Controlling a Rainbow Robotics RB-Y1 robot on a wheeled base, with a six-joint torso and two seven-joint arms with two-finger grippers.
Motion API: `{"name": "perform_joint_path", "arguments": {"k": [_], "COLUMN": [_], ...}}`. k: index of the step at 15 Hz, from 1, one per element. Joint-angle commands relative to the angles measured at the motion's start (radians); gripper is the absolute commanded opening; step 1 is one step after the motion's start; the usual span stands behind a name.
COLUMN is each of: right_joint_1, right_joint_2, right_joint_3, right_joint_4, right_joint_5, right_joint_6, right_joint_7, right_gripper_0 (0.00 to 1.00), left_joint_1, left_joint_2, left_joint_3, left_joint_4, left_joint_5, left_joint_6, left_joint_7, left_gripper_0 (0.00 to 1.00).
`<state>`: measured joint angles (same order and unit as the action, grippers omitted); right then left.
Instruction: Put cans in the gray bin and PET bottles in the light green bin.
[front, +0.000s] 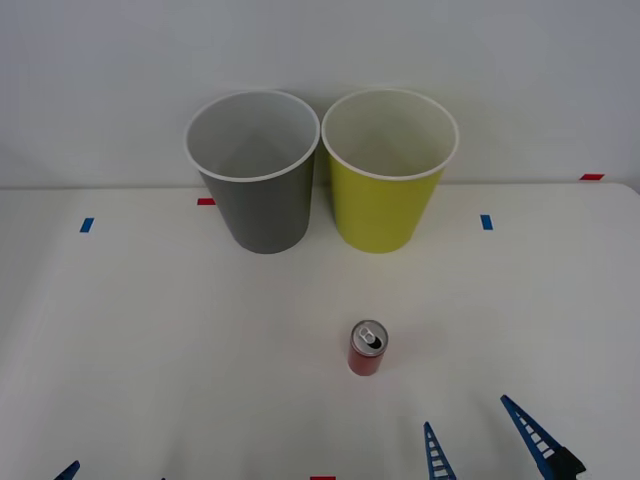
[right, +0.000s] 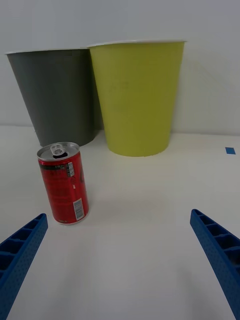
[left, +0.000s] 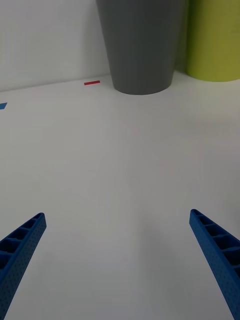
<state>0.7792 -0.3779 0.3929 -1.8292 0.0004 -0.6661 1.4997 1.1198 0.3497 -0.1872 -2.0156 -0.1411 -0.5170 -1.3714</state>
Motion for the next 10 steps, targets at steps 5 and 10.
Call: {"name": "perform_joint_path", "arguments": {"k": [5, 10], "right_joint_1": [-0.144, -0.207], "right_joint_2": [0.019, 0.04], "right_joint_3": [0.08, 0.103], "right_joint_4": [0.044, 0.044], "right_joint_5": [0.013, 0.02], "right_joint_6": [0.069, 0.154], "right_joint_7": [0.011, 0.011], "right_gripper_0": [1.0, 1.0], "left_joint_1": [0.0, 0.0], "left_joint_2": [0.0, 0.0], "left_joint_3": [0.0, 0.0], "left_joint_4": [0.0, 0.0], "left_joint_5": [0.0, 0.0], "left_joint_6": [0.0, 0.0], "left_joint_7": [0.0, 0.0], "left_gripper_0": [1.0, 1.0]}}
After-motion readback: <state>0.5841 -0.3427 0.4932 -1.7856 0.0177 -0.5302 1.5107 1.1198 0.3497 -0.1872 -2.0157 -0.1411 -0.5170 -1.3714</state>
